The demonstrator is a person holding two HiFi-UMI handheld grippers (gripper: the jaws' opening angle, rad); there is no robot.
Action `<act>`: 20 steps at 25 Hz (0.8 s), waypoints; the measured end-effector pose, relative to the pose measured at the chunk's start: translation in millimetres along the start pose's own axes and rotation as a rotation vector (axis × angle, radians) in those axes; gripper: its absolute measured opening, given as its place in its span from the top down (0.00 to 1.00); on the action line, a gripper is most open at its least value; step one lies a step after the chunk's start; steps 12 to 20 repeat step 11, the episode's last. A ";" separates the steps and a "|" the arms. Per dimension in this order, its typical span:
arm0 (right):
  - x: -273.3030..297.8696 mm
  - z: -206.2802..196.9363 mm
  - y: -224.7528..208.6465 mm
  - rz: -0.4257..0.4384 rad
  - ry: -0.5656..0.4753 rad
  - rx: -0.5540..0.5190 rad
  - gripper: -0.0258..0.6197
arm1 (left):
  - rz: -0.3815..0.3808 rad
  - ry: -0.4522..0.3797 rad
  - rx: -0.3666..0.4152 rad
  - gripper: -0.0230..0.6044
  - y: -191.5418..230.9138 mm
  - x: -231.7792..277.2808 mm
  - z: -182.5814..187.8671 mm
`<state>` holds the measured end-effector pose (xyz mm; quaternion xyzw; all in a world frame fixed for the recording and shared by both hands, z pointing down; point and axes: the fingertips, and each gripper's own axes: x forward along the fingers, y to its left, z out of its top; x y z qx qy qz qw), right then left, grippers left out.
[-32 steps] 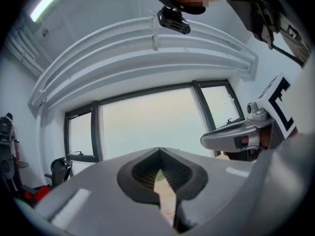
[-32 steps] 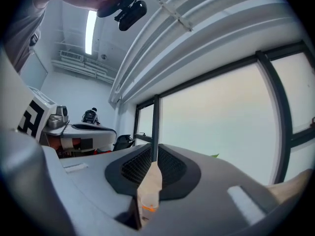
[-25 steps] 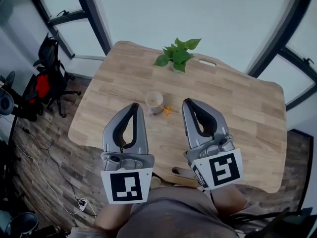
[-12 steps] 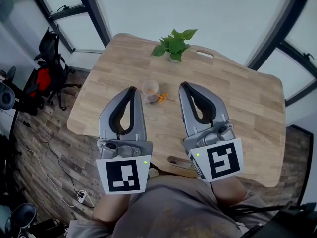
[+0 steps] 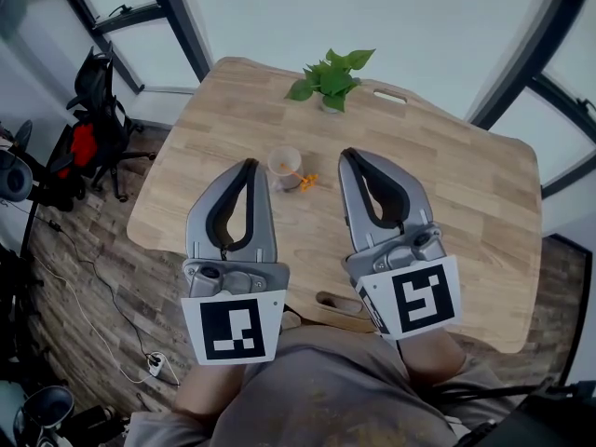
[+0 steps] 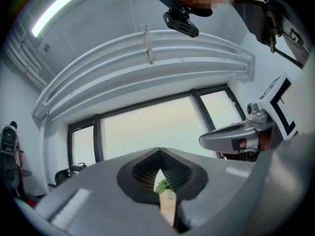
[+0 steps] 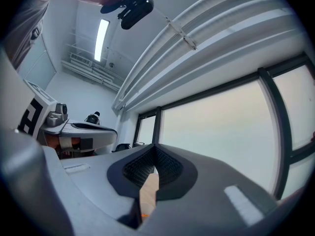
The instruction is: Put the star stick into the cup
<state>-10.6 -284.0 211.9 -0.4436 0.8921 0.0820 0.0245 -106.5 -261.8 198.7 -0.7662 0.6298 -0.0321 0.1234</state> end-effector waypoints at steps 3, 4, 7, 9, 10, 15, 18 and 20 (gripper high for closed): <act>1.9 -1.5 -0.4 -0.001 0.003 0.002 0.92 | -0.002 0.007 0.000 0.96 1.4 1.9 -2.1; 2.2 -1.8 -0.3 -0.001 0.005 0.003 0.92 | -0.002 0.008 0.000 0.96 1.5 2.3 -2.3; 2.5 -3.6 -1.2 -0.003 0.010 0.003 0.92 | -0.008 0.008 0.000 0.96 0.3 3.9 -2.9; 3.1 -4.8 -1.9 -0.005 0.012 0.003 0.92 | -0.012 0.008 0.000 0.96 -0.4 4.8 -3.9; 3.4 -5.3 -2.2 -0.005 0.013 0.003 0.92 | -0.014 0.008 0.000 0.96 -0.7 5.3 -4.3; 3.7 -5.7 -2.5 -0.006 0.013 0.002 0.92 | -0.015 0.008 0.001 0.96 -0.9 5.8 -4.8; 3.7 -5.7 -2.5 -0.006 0.013 0.002 0.92 | -0.015 0.008 0.001 0.96 -0.9 5.8 -4.8; 3.7 -5.7 -2.5 -0.006 0.013 0.002 0.92 | -0.015 0.008 0.001 0.96 -0.9 5.8 -4.8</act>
